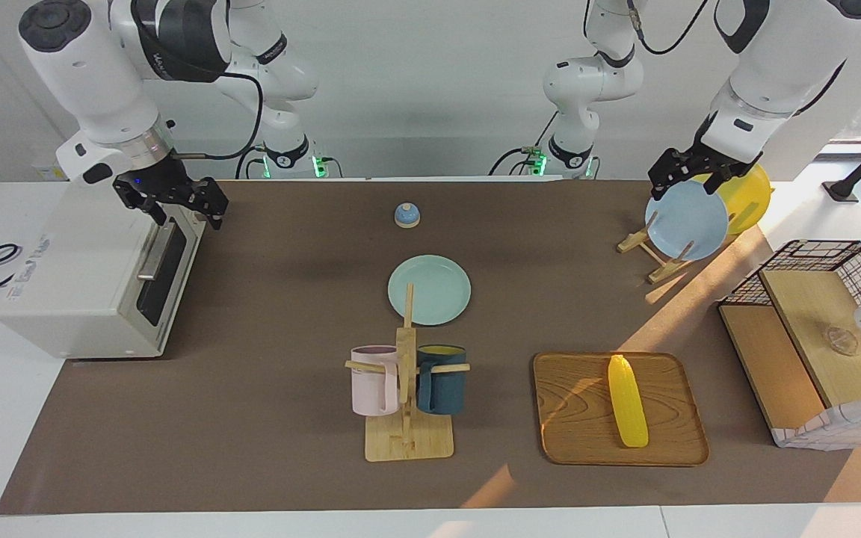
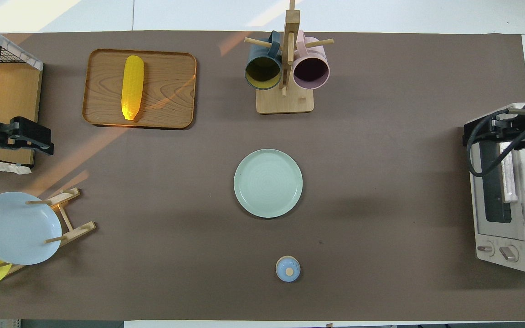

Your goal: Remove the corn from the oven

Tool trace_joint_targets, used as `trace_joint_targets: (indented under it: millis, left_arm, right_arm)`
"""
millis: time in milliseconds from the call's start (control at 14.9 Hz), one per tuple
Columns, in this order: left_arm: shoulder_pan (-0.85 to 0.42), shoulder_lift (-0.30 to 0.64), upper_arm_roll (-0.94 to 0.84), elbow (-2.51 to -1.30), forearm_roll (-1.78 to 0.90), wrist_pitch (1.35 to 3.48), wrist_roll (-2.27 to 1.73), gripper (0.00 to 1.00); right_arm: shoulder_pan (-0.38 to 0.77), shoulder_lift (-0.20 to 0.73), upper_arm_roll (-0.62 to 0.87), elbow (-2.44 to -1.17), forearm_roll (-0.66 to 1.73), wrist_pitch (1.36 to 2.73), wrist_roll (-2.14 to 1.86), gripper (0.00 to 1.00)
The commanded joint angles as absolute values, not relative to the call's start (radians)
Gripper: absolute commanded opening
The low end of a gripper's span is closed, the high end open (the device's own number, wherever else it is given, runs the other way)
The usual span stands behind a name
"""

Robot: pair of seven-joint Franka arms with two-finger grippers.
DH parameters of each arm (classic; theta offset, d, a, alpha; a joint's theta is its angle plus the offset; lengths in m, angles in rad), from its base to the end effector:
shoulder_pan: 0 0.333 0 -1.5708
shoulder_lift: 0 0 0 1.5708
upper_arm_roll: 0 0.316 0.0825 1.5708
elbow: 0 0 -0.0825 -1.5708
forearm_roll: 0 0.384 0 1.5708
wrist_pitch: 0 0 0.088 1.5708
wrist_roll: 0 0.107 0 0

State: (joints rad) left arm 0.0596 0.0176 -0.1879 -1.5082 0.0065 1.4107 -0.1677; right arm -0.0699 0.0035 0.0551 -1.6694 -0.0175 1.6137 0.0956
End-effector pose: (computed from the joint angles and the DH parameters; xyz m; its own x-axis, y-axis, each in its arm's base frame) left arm 0.5387 -0.0677 0.6310 0.9928 0.0409 -0.1124 0.0386 -0.9990 -0.0223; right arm 0.5554 -0.0101 0.5796 0.9923 -0.1094 -0.0573 -0.1082 -0.9939 0.0228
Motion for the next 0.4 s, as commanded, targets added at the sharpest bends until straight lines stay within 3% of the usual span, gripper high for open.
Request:
trace_joint_targets:
  millis: [0,337]
  left_arm:
    - [0.074,-0.029,-0.179,-1.58,-0.017,1.457,-0.158,1.0]
    - [0.081,-0.029,-0.179,-1.589,-0.044,1.493,-0.153,1.0]
  right_arm:
    - [-0.078,0.015,0.061,-1.651,-0.026,1.603,0.069,1.0]
    - [-0.078,0.015,0.061,-1.651,-0.025,1.603,0.069,1.0]
